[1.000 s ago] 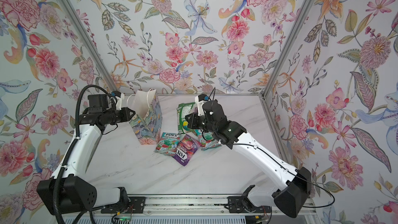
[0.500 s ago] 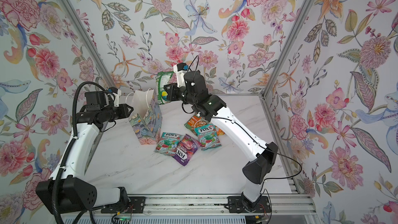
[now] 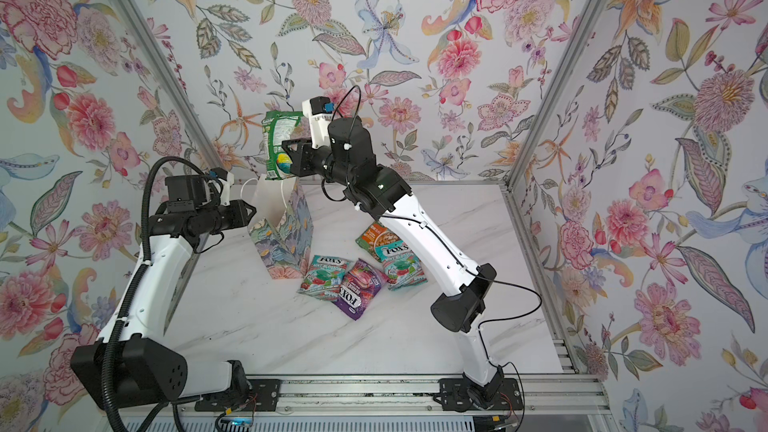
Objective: Place the snacks into the paper bag
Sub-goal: 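Lift the green Spring Tea bag with the right gripper over the paper bag, then lower the green bag into the paper bag and open the right gripper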
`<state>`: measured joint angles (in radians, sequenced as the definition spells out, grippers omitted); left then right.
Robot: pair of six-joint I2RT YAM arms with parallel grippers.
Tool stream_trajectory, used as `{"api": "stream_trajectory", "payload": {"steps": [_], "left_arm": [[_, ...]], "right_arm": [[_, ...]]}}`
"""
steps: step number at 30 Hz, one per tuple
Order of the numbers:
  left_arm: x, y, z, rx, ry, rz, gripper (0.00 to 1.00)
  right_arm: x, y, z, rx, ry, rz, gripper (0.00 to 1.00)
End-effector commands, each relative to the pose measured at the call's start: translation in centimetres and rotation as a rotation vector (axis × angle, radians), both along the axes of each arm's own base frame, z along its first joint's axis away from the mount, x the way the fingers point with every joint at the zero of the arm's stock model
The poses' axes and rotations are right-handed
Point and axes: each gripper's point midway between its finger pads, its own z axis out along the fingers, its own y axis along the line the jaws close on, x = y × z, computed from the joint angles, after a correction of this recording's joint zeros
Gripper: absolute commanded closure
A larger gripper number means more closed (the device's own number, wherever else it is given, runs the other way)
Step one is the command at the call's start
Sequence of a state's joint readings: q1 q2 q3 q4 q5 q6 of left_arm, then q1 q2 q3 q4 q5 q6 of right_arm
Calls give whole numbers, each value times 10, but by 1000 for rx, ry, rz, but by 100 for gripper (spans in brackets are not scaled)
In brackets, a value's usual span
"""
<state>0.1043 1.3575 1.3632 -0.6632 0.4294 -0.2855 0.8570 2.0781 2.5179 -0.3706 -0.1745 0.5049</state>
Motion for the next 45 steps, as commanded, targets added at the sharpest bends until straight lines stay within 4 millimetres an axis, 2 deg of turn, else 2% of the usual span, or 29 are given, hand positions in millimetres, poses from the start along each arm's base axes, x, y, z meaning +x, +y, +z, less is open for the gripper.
{"api": "stream_trajectory", "payload": {"steps": [1, 7, 13, 21, 28, 37, 45], "left_arm": [[0, -1, 0, 25, 11, -8, 73], [0, -2, -2, 30, 20, -13, 78], [1, -4, -1, 26, 18, -17, 82], [2, -4, -3, 25, 21, -20, 87], [2, -4, -3, 24, 19, -20, 88], [2, -4, -3, 27, 17, -23, 90], [0, -4, -3, 35, 16, -26, 92]], "right_arm": [[7, 10, 7, 60, -8, 2, 100], [15, 31, -14, 73, 30, 28, 100], [27, 39, -31, 62, 57, -8, 100], [26, 37, -54, -37, 86, -59, 100], [18, 41, -70, -109, 89, -83, 100], [19, 41, -95, -191, 101, -132, 100], [23, 41, -106, -236, 87, -175, 100]]}}
